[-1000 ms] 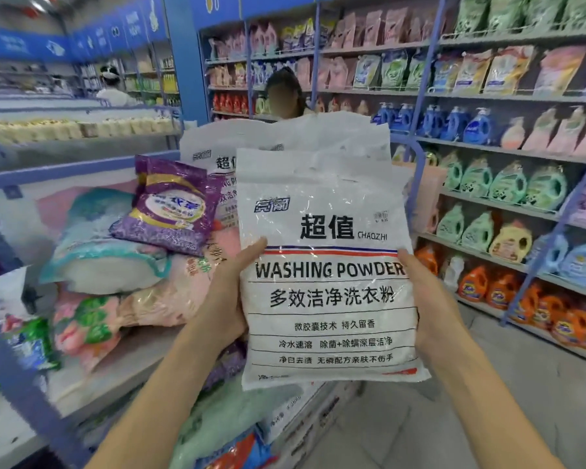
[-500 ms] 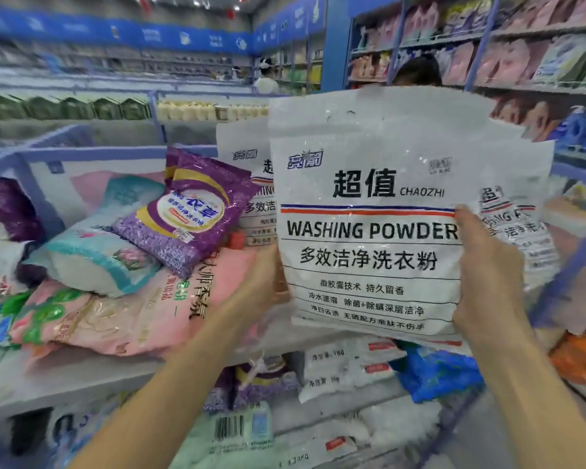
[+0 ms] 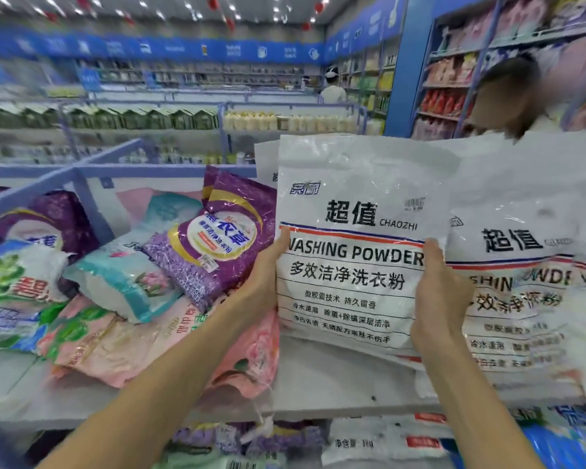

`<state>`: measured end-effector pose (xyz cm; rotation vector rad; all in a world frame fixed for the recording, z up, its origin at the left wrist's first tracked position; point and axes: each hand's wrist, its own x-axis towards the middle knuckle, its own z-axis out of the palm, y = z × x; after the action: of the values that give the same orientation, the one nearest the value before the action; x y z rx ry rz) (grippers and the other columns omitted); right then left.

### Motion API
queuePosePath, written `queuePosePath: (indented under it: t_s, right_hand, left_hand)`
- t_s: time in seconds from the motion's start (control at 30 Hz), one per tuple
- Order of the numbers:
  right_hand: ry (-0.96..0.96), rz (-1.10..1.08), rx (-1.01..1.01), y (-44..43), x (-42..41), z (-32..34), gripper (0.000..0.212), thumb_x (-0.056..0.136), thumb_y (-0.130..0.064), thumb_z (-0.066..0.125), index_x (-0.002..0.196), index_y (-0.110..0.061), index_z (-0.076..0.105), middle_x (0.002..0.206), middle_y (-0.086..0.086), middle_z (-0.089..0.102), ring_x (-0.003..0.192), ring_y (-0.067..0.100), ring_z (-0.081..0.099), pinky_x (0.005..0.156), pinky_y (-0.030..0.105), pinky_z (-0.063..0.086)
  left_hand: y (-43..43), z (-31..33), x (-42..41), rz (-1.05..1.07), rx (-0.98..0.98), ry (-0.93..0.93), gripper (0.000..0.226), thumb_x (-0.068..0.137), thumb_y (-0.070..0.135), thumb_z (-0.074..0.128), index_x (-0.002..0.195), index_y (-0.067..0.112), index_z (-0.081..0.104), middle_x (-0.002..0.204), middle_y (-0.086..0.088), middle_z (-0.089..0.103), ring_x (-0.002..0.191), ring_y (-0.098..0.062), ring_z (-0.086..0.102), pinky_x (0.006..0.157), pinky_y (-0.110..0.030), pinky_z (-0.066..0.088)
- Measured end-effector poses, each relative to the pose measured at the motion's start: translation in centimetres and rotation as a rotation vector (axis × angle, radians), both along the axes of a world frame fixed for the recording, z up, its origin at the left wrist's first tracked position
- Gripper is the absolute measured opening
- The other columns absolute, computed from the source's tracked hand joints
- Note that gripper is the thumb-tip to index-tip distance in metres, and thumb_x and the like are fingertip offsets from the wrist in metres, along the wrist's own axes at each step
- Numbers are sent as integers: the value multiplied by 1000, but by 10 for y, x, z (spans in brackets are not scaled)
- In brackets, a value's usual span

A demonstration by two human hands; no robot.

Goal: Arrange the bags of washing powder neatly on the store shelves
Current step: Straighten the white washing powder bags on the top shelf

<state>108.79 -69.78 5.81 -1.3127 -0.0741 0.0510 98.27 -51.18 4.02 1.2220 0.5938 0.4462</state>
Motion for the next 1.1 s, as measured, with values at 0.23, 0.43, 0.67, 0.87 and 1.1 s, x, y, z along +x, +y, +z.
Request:
queuePosePath:
  t_s: [0.23,0.43,0.67,0.87,1.1]
  right_hand:
    - [-224,83,-191,51,26,-17,58,102,-55,48,60,-15,44,70,4,68,38,6,25,38,22,21]
    - [-132,241,-214,94,36,-26,58,103,-57,44,99,-5,69,55,-6,55,39,2,39,42,21,35]
    - [-72,221,-96,91,60,-33,16,105,-35,54,107,-27,67,94,-5,78,93,18,74,85,40,61]
    - [-41,140,-66,82,63,-15,39,104,-52,47,116,-22,68,101,-8,76,100,13,70,88,35,56]
    - [-109,266,-274,83,53,32,34,90,-69,58,74,-40,50,80,-18,56,85,10,56,86,30,43]
  left_hand:
    - [0,-14,11,-119,464,91,30,93,32,72,120,37,60,116,19,72,108,-2,67,105,-39,46]
    - [33,-20,-8,59,525,94,29,91,32,74,118,32,66,108,16,76,100,-8,73,88,-42,60]
    - [59,5,0,264,313,-34,19,95,42,67,98,24,71,85,8,80,78,-7,77,64,-22,57]
    - [48,11,22,350,290,-181,12,97,23,68,107,18,71,91,-4,80,79,-20,78,62,-31,63]
    - [75,40,45,399,84,-274,40,88,27,79,120,8,68,107,-11,78,92,-27,77,77,-42,63]
